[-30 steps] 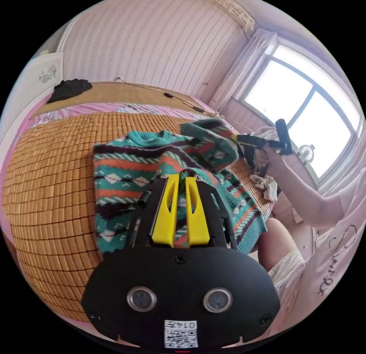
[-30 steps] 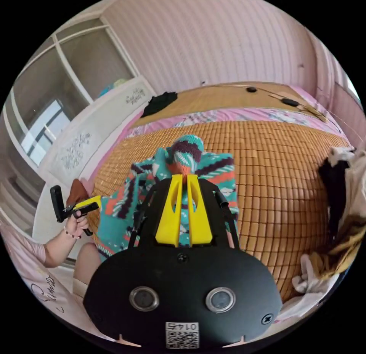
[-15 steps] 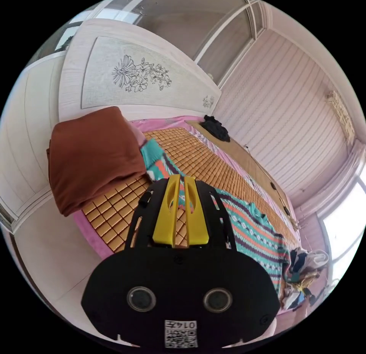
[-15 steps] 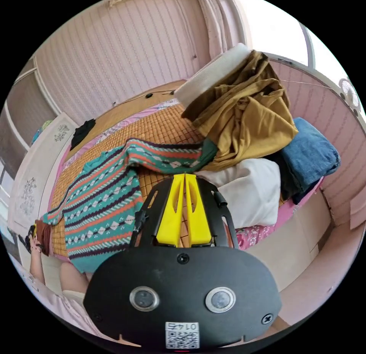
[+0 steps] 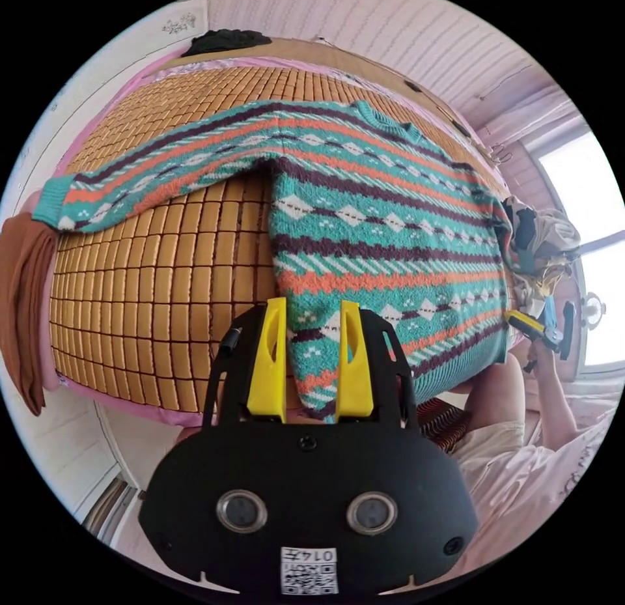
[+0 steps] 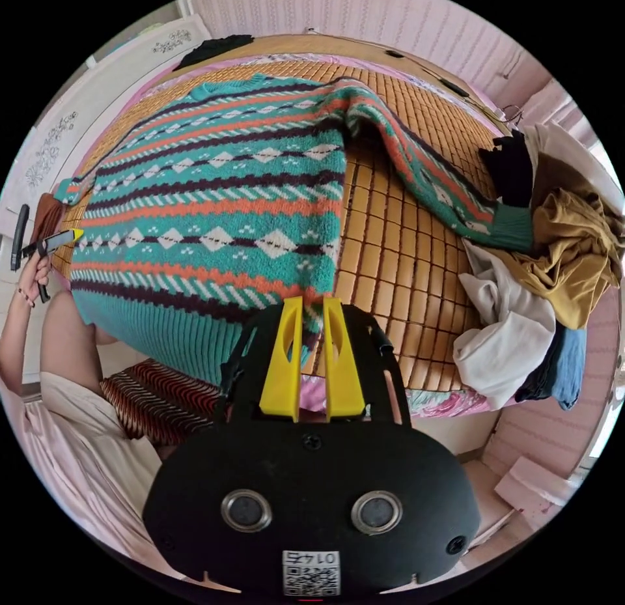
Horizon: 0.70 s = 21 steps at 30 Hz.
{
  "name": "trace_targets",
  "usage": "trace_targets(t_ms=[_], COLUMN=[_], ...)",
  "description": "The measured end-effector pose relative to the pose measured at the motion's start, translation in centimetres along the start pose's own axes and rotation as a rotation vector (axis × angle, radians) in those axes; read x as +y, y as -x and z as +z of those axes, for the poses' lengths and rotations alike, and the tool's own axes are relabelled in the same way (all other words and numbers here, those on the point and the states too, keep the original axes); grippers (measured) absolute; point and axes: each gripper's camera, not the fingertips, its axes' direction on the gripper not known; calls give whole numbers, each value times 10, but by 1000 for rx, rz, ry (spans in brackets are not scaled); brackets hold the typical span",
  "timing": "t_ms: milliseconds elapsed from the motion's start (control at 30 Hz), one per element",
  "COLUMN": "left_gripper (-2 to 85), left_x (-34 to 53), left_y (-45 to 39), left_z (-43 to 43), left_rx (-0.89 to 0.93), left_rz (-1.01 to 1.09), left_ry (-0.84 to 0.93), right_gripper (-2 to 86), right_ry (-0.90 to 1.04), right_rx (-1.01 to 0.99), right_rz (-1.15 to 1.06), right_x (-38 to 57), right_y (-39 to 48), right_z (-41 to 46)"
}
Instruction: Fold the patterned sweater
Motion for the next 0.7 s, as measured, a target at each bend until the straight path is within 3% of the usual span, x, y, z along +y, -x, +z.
trace_targets(t_ms=[133,267,400,500,600,633,700], left_gripper=[29,9,33,62,58,58,59], left_x=[-7,-18,-27,-28,-32,-38,-55], left_y=[-12,0,1,-11,-21,-25,-33], left_z=[-3,-17,-11,-30,-62,-73,-80], left_rx=[-67,-133,-67,-163,-293,-272,-130], left_rz=[79,55,70,121,133,138,144], left_ry=[-8,-36,27,-4,-94,-154,-246], right_gripper=[67,37,35,42,22,13,5], right_ry=[35,73,69,104,48,-12,-163], right_rx=[-130,-286,-232,-221,-57,4,-111], right_rz=[107,101,74,36,-62,-102,-178], right_x=[-3,0,2,-5,-23,-35,-62], right_y=[-15,-2,7,5,16,25,43], right_z=[9,11,11,5,-17,-28,-47])
